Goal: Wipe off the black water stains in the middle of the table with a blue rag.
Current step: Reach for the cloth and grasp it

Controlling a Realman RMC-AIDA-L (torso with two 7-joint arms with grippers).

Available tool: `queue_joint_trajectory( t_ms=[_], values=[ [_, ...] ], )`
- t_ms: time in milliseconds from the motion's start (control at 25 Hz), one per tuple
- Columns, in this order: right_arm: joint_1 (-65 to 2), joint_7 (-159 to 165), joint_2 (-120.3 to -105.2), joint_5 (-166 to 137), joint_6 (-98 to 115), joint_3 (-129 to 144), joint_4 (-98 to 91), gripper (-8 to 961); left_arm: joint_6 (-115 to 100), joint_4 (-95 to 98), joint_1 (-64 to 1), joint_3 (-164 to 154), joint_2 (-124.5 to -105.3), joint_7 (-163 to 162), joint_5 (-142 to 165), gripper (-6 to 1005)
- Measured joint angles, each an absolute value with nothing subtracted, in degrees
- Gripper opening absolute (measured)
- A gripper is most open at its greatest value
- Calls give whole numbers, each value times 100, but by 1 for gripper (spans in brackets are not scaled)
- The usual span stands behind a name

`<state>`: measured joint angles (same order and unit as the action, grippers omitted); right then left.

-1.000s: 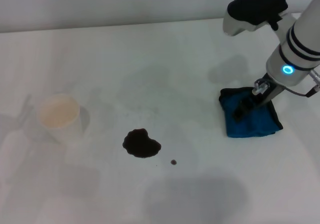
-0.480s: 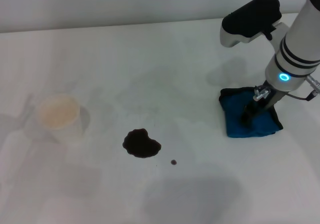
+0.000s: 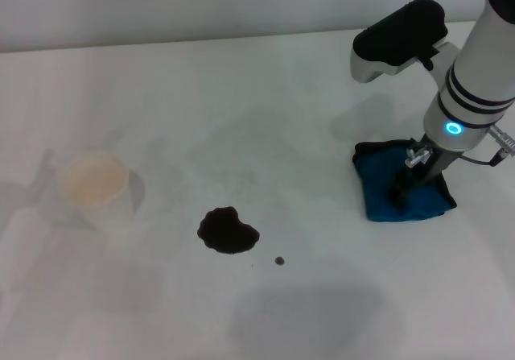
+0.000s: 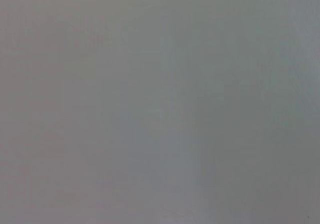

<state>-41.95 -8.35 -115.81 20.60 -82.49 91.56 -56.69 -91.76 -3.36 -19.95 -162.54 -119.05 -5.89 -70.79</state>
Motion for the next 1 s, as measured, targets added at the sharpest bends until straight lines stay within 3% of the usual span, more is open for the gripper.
queue_joint_trajectory(
  t_ms=[120, 520, 640, 1000],
  values=[
    [-4258, -850, -11582, 2062, -8242, 9161, -5550, 697, -9162, -344, -2008, -16264, -11903, -589, -7084, 879],
    [-4331, -938, -11585, 2060, -8251, 9167, -5375, 496, -9105, -343, -2016, -16261, -11900, -589, -7092, 879],
    [-4341, -940, -11579, 2055, -8250, 9168, -5333, 268, -9105, -342, -2008, -16259, -11900, -588, -7093, 879],
    [-4383, -1097, -11597, 2056, -8300, 9316, -5355, 158, -9105, -334, -1995, -16245, -11900, -588, -7093, 880]
  ],
)
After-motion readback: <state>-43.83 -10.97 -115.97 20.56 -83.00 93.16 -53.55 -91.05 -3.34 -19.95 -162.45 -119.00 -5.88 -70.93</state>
